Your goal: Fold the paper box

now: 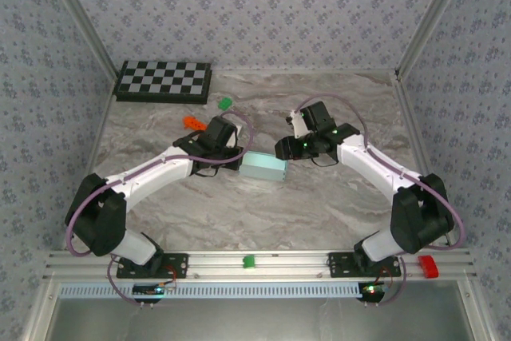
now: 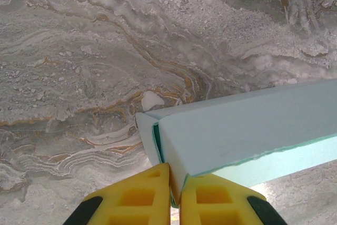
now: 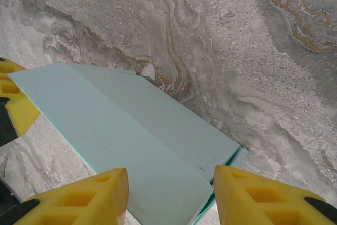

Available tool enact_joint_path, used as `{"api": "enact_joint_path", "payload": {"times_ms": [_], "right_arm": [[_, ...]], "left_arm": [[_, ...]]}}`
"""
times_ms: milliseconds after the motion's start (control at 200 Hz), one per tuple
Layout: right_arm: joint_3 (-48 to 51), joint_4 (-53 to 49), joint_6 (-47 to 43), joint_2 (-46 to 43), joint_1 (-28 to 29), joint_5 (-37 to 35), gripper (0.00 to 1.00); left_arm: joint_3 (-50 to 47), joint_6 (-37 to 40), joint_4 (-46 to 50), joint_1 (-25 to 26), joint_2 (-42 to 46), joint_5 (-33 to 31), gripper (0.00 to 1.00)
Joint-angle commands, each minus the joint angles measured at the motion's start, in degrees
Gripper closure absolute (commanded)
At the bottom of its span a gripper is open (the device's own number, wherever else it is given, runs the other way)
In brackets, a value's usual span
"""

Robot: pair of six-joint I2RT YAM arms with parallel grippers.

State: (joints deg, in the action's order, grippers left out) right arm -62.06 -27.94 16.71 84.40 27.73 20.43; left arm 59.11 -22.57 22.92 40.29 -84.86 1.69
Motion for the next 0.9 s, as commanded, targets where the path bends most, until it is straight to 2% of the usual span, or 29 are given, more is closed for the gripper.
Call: {"api": "enact_joint_path", "payload": {"times_ms": [0,895], "right_arm": [[1.99,-1.67,-0.45,0.11,0.15,-0.62,0.52],[3.67,-1.52,-1.43,1.08,1.1,-6.72,0.53]], "left_arm": [[0.94,-0.28,3.09,0.44,-1.02,1.48,0.9],[0.92,-0.82,2.92,0.52,-0.37,1.27,0.85]]}}
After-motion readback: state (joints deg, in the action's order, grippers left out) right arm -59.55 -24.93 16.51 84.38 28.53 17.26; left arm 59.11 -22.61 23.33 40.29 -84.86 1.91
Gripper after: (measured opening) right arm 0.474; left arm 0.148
